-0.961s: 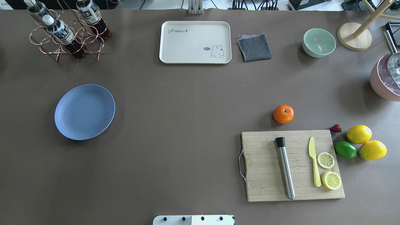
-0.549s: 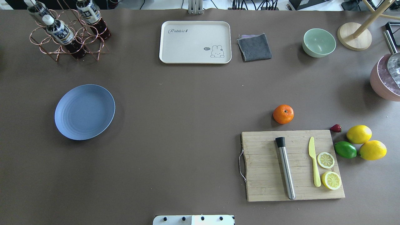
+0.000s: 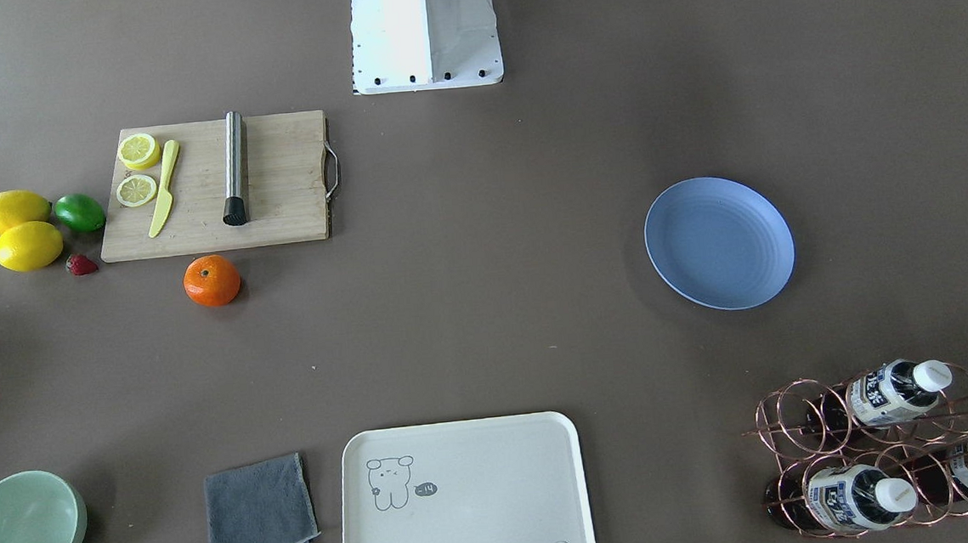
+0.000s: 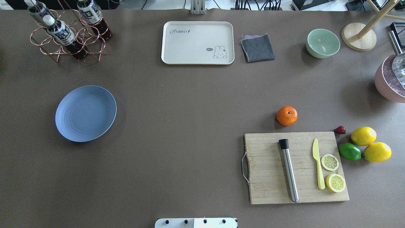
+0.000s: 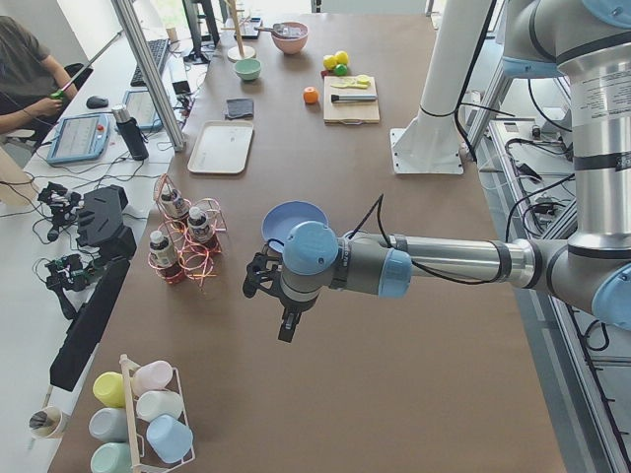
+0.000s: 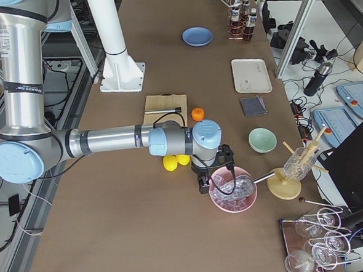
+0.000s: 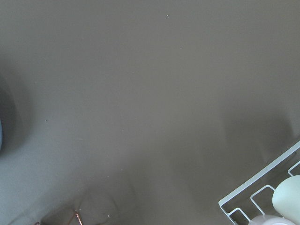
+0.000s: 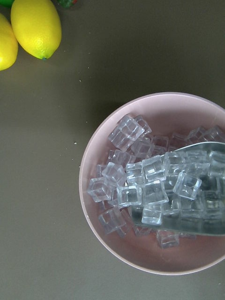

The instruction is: Pick orange to plate

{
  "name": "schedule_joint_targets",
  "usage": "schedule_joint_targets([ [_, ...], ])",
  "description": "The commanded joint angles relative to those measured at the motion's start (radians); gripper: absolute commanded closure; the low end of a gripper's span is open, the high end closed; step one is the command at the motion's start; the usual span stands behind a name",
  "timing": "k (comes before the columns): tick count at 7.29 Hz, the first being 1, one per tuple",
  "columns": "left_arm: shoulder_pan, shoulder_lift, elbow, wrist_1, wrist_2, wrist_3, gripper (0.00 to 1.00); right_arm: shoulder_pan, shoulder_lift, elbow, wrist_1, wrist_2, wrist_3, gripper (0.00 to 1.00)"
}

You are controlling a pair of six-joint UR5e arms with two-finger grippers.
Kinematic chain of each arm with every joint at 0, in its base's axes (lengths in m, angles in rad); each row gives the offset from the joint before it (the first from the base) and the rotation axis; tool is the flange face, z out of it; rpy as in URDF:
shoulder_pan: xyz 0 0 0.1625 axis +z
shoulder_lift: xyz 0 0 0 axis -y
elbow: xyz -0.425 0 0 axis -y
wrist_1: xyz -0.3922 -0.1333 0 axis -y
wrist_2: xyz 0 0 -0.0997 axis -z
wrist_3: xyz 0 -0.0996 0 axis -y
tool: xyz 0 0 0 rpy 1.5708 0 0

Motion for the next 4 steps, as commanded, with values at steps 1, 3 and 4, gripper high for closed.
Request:
schedule_joint_targets([
  [1, 0.046, 0.003, -0.011, -0.053, -0.001, -0.13, 0.03, 0.002, -0.009, 0.009, 0.0, -0.002, -0.002, 0.0],
  [3, 0.205, -0.043, -0.014, -0.111, 0.009, -0.295, 0.03, 0.002, -0.018, 0.016, 0.0, 0.009, 0.001, 0.0],
  [4, 0.291, -0.069, -0.011, -0.173, 0.016, -0.425, 0.03, 0.0, -0.025, 0.028, 0.0, 0.01, 0.003, 0.0],
])
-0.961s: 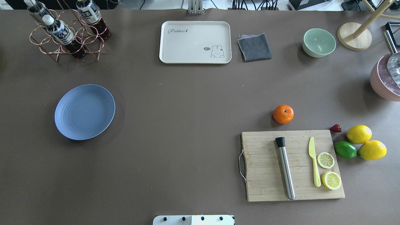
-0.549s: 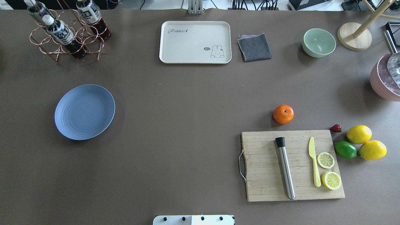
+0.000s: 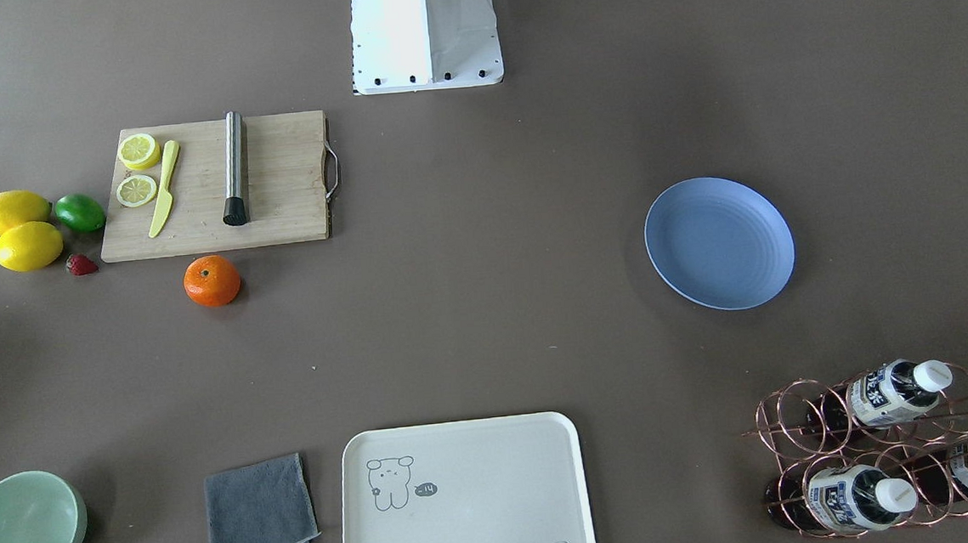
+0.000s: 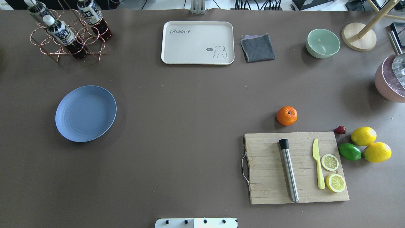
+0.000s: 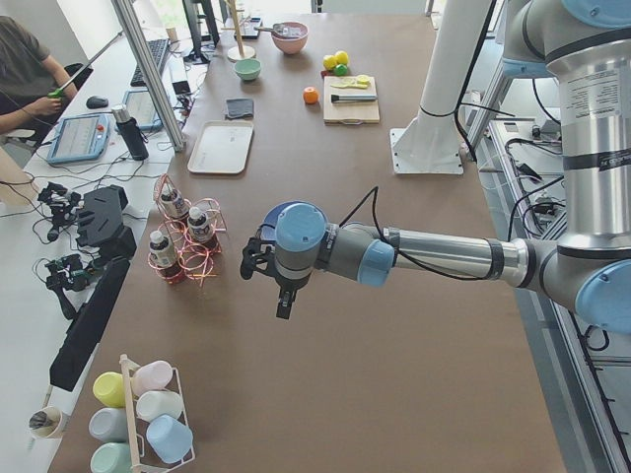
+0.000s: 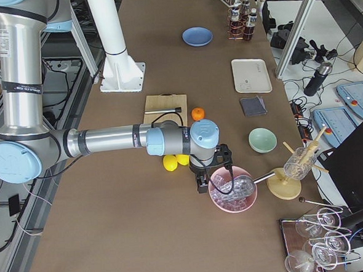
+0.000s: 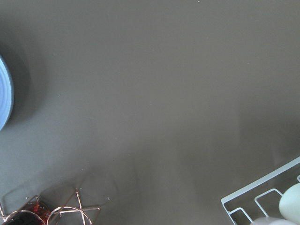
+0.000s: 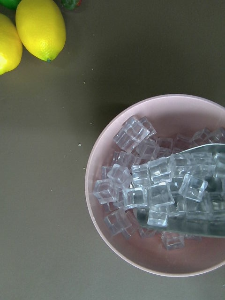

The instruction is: Pick orange to plate

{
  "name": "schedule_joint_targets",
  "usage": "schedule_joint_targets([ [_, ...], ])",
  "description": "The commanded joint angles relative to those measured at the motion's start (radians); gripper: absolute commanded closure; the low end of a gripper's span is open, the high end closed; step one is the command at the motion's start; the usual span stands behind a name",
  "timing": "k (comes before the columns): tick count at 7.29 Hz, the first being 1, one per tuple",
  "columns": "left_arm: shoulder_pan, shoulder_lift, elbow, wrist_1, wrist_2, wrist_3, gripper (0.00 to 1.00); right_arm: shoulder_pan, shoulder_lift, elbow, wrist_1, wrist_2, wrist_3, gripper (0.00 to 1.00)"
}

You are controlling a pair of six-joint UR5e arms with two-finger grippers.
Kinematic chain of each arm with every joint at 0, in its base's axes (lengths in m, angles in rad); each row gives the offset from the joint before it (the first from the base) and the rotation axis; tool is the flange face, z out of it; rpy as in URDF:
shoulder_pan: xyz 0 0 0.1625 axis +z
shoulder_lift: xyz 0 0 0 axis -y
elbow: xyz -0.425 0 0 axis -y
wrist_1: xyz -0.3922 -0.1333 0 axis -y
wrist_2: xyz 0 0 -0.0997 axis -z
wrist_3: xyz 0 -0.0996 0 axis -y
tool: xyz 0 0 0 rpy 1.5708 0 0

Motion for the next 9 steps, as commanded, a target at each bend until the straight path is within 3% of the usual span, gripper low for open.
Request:
schedule_joint_targets([
  [1, 0.185, -0.051, 0.003, -0.133, 0.028, -0.29, 0.03, -0.001, -0.006, 0.013, 0.0, 0.005, 0.005, 0.0],
  [3, 0.393, -0.123, 0.035, -0.262, 0.151, -0.619, 0.03, -0.001, -0.006, 0.013, 0.0, 0.004, 0.013, 0.0],
  [4, 0.489, -0.175, 0.058, -0.265, 0.195, -0.74, 0.05, -0.001, -0.008, 0.008, -0.001, 0.004, 0.013, 0.0],
  [5, 0.562, -0.179, 0.087, -0.279, 0.285, -0.747, 0.08, -0.001, -0.008, 0.011, 0.0, 0.004, 0.013, 0.0],
  [8, 0.569, -0.193, 0.286, -0.524, 0.286, -0.739, 0.12, -0.008, -0.009, 0.005, -0.002, 0.004, 0.014, 0.0],
  [9, 0.569, -0.197, 0.287, -0.525, 0.285, -0.749, 0.32, -0.008, -0.009, 0.007, -0.002, 0.004, 0.014, 0.0],
])
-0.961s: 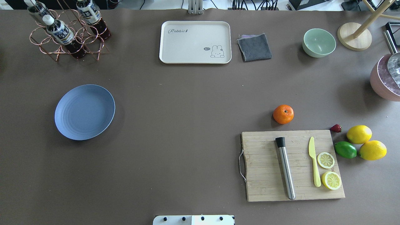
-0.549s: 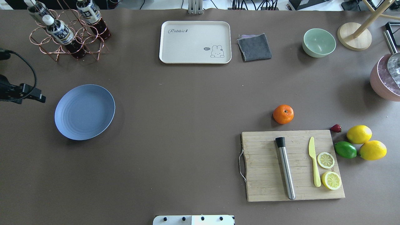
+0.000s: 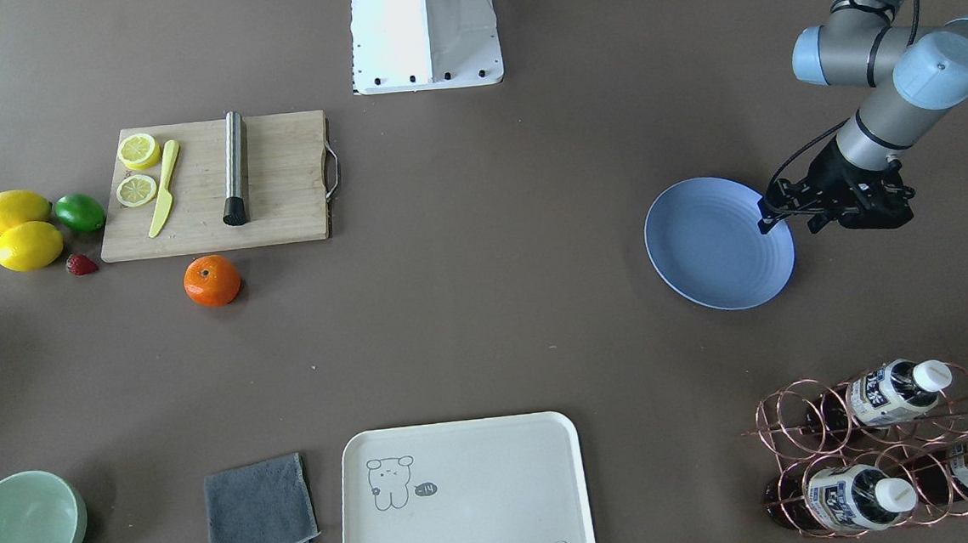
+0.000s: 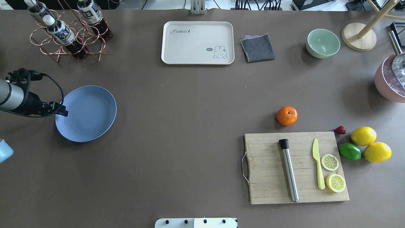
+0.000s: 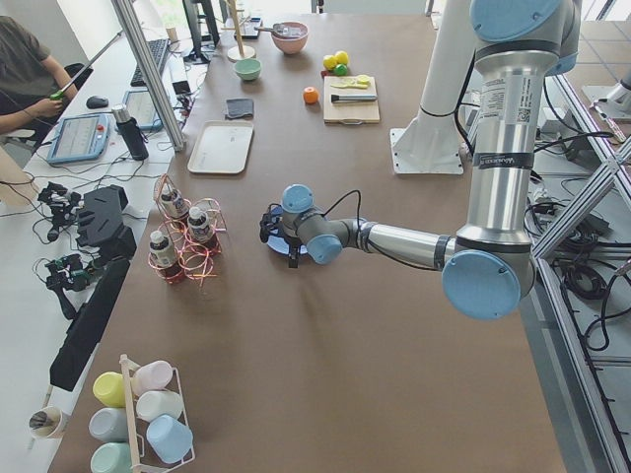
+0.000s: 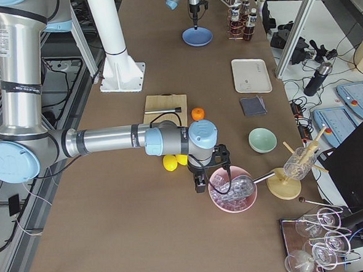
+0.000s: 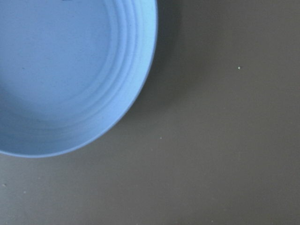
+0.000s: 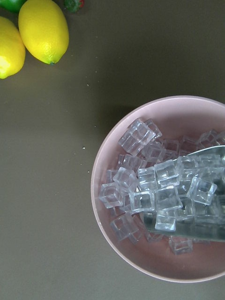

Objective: Pick orange to plate
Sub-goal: 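Move the left gripper to the blue plate's rim and grip it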

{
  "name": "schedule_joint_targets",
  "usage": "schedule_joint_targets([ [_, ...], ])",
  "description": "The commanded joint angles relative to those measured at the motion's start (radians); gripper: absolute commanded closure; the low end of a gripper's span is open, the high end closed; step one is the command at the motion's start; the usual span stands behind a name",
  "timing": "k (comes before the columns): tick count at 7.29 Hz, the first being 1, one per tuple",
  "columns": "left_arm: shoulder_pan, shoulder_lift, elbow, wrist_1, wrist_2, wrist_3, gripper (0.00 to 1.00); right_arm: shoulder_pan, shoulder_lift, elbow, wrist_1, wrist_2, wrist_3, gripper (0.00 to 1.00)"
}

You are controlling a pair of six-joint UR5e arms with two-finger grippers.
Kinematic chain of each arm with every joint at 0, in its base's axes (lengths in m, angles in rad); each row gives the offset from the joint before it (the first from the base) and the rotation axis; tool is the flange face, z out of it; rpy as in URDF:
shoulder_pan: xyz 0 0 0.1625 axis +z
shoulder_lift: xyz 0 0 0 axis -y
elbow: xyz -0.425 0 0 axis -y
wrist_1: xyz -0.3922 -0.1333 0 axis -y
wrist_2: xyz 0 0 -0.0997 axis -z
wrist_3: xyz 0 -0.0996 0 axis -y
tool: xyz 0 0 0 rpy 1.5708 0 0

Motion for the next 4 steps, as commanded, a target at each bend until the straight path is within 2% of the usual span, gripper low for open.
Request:
schedule_joint_targets([
  [1, 0.002, -0.01, 0.025, -0.034, -0.005, -0.023, 0.96, -0.001, 0.0, 0.005, 0.0, 0.001, 0.002, 0.0],
  [2, 0.002, -0.011, 0.022, -0.032, -0.006, -0.025, 1.0, -0.001, 0.0, 0.005, 0.0, 0.002, 0.0, 0.0],
  [4, 0.002, -0.012, 0.013, -0.029, -0.009, -0.026, 1.0, -0.001, 0.013, 0.011, 0.0, 0.011, 0.031, 0.0],
])
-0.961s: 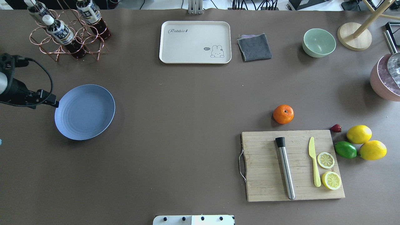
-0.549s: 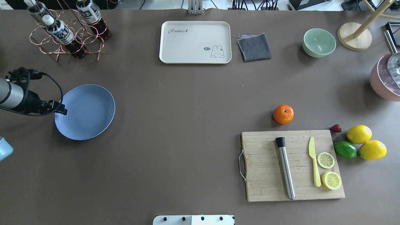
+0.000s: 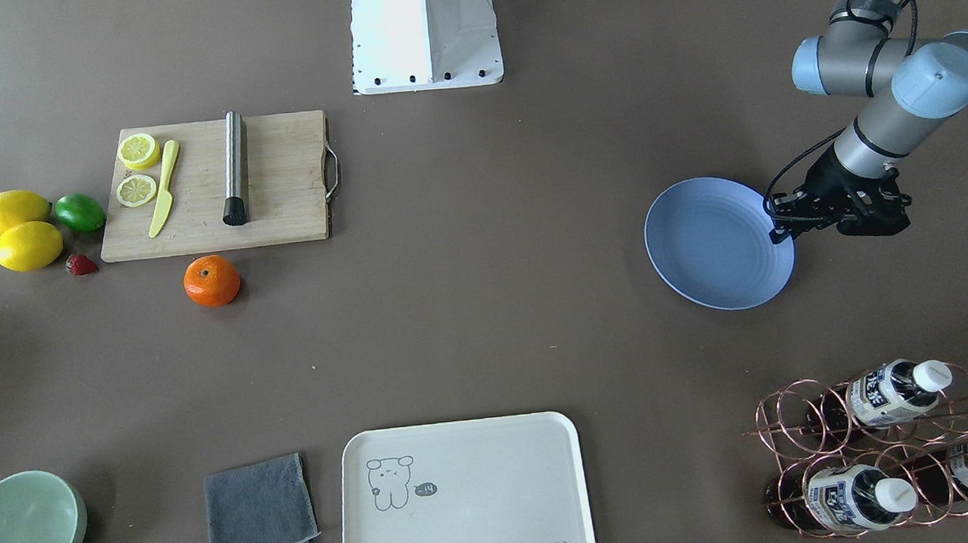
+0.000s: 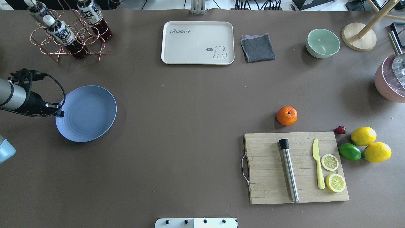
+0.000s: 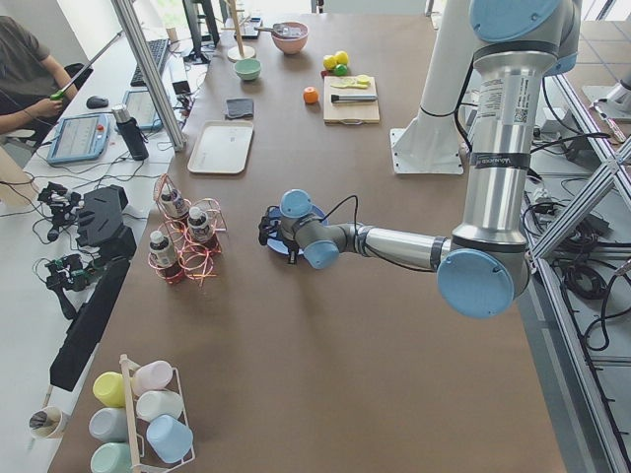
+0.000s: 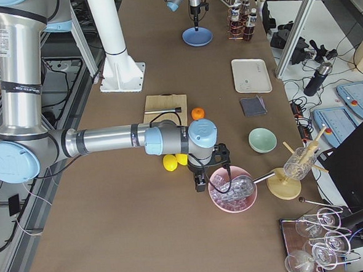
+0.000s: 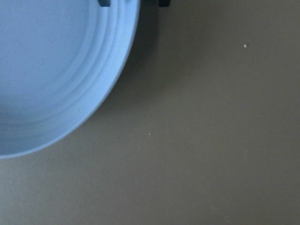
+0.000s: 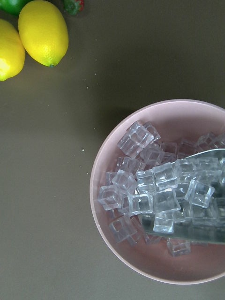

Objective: Pick orange to plate
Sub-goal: 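Move the left gripper to the blue plate's rim and grip it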

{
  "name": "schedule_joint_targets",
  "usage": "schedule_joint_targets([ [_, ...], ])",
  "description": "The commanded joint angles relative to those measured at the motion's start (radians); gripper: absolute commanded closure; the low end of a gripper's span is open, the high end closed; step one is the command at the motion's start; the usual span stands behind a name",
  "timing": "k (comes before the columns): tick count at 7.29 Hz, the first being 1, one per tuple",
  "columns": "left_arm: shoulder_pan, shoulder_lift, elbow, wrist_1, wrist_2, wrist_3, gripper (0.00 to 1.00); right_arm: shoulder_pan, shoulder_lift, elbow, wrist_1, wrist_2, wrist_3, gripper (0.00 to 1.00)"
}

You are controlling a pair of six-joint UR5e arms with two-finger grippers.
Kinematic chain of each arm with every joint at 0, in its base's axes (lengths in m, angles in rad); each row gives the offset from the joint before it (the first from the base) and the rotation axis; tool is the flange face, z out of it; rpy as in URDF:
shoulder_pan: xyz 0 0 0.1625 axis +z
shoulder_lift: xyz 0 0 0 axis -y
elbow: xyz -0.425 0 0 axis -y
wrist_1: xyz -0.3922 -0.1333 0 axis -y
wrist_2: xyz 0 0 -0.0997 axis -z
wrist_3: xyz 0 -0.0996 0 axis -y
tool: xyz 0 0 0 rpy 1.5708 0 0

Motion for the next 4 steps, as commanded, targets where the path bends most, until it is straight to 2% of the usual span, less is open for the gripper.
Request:
schedule_joint_targets([
  [1, 0.0, 0.0, -0.041, 0.009, -0.042, -0.041, 1.0, -0.006, 0.024, 0.053, -0.002, 0.019, 0.105, 0.0],
  [2, 0.002, -0.002, -0.08, 0.019, -0.056, -0.107, 1.0, -0.043, 0.029, 0.106, -0.002, 0.02, 0.181, 0.0],
  [3, 0.002, -0.038, -0.116, 0.049, -0.056, -0.197, 1.0, -0.096, 0.085, 0.127, -0.002, 0.029, 0.293, 0.0],
  [4, 0.037, -0.115, -0.149, 0.107, -0.044, -0.28, 1.0, -0.177, 0.141, 0.14, 0.002, 0.048, 0.428, 0.0],
])
